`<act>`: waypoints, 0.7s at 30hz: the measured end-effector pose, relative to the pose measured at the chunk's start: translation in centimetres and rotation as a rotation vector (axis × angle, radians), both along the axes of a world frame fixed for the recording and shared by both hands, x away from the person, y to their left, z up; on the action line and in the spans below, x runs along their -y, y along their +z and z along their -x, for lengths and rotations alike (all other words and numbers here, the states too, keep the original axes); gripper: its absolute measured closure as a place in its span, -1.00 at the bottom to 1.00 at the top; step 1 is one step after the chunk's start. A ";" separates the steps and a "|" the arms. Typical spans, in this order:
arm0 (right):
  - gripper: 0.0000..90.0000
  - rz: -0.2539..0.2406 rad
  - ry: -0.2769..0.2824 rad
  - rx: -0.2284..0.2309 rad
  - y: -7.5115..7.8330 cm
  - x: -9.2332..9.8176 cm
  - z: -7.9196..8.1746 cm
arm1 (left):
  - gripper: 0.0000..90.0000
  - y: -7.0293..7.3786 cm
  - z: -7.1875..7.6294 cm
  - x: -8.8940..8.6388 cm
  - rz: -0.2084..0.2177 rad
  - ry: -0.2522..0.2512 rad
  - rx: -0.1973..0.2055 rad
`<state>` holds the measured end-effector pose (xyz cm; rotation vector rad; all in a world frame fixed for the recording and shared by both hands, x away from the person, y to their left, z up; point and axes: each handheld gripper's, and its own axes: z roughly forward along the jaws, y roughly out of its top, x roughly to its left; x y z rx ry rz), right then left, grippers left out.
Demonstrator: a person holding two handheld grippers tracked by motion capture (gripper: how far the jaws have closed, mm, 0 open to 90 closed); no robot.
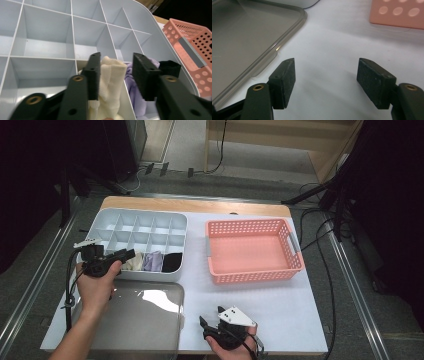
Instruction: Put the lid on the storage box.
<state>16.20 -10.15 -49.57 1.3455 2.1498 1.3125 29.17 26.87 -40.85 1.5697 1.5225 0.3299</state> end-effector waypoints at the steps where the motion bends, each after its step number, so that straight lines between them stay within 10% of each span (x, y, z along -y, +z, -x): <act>1: -0.28 0.001 0.000 0.002 0.0 0.0 0.0 | 0.24 -0.1 -0.1 0.2 -0.015 -0.003 -0.011; 7: -0.28 0.002 0.001 0.000 0.0 0.0 0.0 | 0.98 -0.5 -0.3 0.3 -0.063 -0.035 -0.049; 15: -0.28 0.004 0.002 -0.005 -0.1 -0.1 0.0 | 0.95 -0.7 -0.2 0.3 -0.088 -0.037 -0.049; 21: -0.28 -0.001 -0.001 0.000 -0.1 -0.1 -0.1 | 0.33 -0.5 0.9 0.3 -0.071 -0.105 -0.011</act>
